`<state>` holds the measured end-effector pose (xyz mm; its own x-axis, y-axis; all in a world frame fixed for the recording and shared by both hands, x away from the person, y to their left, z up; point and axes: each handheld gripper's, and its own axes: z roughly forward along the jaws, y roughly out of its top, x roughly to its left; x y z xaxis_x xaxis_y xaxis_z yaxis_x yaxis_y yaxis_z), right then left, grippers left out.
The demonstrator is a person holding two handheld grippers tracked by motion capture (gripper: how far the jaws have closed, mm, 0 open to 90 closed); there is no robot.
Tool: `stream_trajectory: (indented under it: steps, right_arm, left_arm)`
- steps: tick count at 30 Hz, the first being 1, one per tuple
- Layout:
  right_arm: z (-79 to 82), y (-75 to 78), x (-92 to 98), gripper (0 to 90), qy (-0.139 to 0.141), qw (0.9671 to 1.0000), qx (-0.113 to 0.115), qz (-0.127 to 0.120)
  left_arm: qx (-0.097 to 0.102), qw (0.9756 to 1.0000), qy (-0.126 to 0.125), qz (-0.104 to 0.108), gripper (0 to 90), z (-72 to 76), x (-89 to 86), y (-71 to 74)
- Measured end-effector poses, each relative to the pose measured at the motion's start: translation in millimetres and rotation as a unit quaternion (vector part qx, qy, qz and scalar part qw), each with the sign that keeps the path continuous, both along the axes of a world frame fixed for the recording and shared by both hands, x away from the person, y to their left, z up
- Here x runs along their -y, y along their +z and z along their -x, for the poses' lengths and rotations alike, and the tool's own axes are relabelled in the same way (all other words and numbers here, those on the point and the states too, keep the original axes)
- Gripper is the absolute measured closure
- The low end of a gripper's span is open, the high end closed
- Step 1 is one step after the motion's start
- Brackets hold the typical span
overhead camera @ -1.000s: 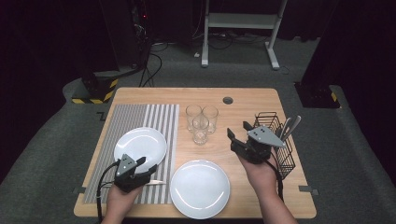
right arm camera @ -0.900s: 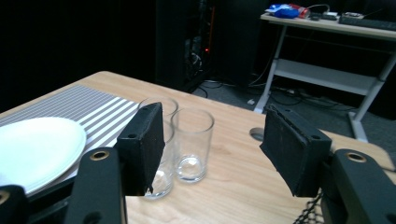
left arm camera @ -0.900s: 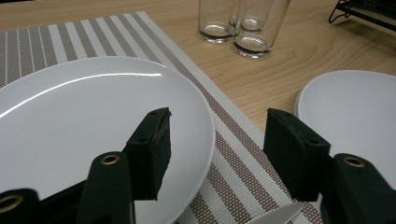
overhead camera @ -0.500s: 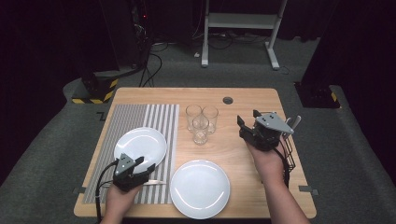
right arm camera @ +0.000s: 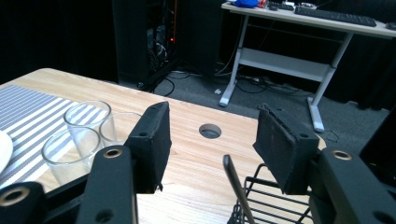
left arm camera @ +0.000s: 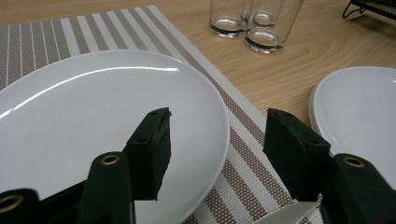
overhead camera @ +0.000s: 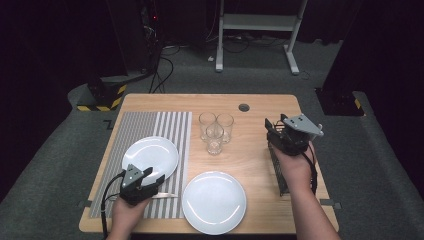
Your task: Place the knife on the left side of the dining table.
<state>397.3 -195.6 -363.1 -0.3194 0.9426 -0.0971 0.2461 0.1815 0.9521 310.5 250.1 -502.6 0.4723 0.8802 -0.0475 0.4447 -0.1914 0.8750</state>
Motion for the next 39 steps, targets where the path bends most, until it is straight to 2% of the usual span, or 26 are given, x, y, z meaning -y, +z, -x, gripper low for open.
stream_trajectory:
  steps: [8, 15, 23, 39]
  right_arm:
    - [-10.0, -4.5, -0.8, 52.5, 0.0, 0.9999, -0.007, 0.012]
    - [-22.4, -11.3, -1.4, 61.0, -0.006, 0.9993, -0.032, 0.016]
    - [-29.1, -16.1, -4.8, 67.8, -0.019, 0.9985, -0.037, 0.037]
    - [-32.3, -21.3, -6.9, 82.2, -0.036, 0.9961, -0.057, 0.057]
  left_arm:
    - [0.003, 1.0, 0.0, 0.001, 41.3, 0.1, 0.5, 0.3]
    - [0.006, 1.0, 0.001, 0.002, 41.7, 1.2, -0.4, 1.3]
    - [0.008, 1.0, 0.002, 0.004, 42.0, 1.5, -3.7, 2.0]
    - [0.006, 1.0, 0.002, 0.007, 42.6, 1.3, -2.4, 2.0]
